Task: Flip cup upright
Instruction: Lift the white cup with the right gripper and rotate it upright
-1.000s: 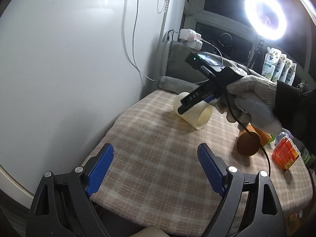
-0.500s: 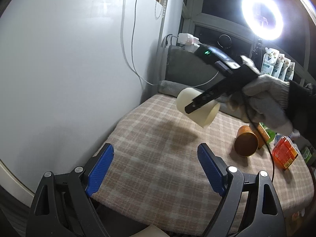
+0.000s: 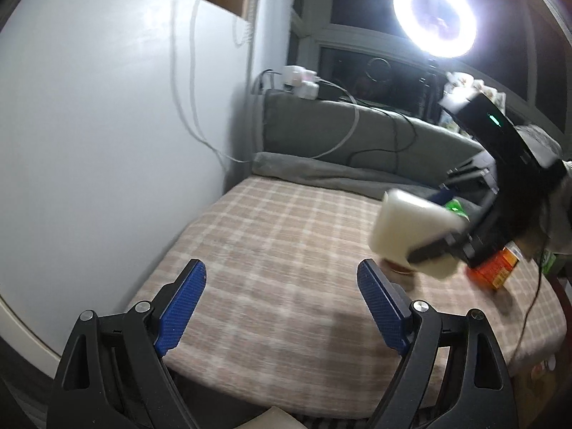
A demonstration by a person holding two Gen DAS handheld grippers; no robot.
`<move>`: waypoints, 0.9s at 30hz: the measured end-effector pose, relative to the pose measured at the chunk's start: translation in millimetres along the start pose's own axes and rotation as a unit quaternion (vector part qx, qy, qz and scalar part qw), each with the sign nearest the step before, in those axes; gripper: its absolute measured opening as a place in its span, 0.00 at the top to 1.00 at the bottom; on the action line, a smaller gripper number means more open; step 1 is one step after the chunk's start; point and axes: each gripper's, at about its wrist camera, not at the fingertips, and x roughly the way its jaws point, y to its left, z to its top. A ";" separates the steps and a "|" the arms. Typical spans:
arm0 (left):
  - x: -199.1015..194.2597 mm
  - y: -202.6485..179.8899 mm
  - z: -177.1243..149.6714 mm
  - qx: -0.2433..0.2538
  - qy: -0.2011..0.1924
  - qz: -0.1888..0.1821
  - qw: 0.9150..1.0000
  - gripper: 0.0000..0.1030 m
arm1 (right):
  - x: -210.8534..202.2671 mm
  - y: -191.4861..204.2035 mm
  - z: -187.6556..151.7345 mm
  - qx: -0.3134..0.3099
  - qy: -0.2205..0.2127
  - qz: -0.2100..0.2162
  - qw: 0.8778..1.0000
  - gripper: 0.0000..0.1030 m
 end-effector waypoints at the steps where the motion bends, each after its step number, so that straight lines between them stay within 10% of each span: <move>1: 0.1 -5.0 0.0 0.006 0.001 -0.003 1.000 0.16 | 0.9 1.2 -10.3 -0.002 0.006 0.001 1.000 0.26; 15: 14.4 -66.3 -0.3 0.095 0.065 -0.119 0.986 0.16 | 23.2 -15.7 -91.4 0.022 0.044 -0.002 0.999 0.26; 27: 57.2 -83.6 -1.7 0.094 0.192 -0.223 0.951 0.17 | -34.6 -28.8 -129.4 0.115 -0.076 -0.018 0.990 0.22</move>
